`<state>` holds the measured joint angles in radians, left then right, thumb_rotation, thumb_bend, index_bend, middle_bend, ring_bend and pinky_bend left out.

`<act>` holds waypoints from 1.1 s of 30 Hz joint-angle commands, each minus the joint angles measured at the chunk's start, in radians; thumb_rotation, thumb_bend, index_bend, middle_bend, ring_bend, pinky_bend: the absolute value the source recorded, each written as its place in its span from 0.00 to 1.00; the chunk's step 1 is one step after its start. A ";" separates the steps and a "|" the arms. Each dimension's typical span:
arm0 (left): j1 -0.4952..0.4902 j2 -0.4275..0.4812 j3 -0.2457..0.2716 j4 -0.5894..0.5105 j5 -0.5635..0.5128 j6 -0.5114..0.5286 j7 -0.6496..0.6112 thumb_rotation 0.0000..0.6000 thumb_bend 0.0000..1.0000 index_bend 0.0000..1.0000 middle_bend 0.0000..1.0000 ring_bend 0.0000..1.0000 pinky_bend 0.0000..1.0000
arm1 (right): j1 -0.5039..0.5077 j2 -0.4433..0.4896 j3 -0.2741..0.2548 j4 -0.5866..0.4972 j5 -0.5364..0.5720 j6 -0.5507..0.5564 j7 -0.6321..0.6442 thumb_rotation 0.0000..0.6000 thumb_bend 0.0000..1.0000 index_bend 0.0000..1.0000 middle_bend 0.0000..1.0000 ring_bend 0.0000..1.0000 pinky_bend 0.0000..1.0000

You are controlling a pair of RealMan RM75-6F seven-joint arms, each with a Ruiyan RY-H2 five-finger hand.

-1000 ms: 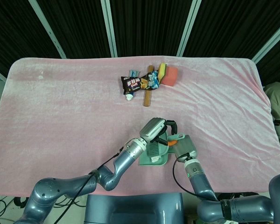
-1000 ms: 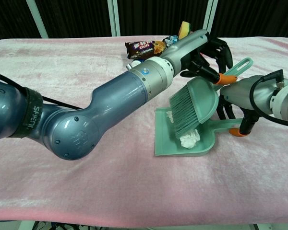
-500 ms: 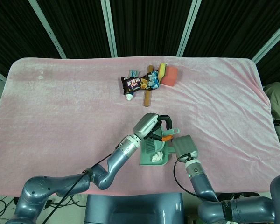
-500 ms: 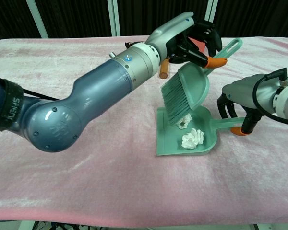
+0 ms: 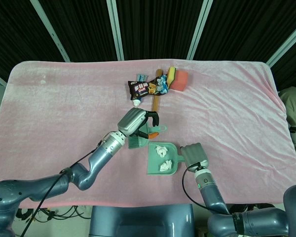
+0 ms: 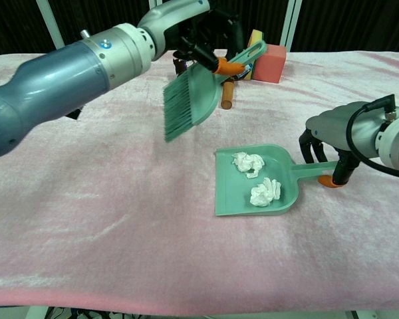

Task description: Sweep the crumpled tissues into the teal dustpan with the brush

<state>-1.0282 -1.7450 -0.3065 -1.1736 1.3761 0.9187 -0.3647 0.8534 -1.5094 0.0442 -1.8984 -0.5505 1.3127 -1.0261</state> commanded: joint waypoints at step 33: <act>0.190 0.244 0.269 0.019 0.030 -0.128 0.134 1.00 0.07 0.44 0.50 0.87 0.99 | -0.009 -0.024 0.010 0.021 0.002 0.010 -0.015 1.00 0.44 0.69 0.63 0.72 0.83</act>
<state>-0.8407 -1.5011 -0.0347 -1.1517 1.4097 0.7901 -0.2342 0.8448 -1.5329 0.0540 -1.8776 -0.5490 1.3229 -1.0407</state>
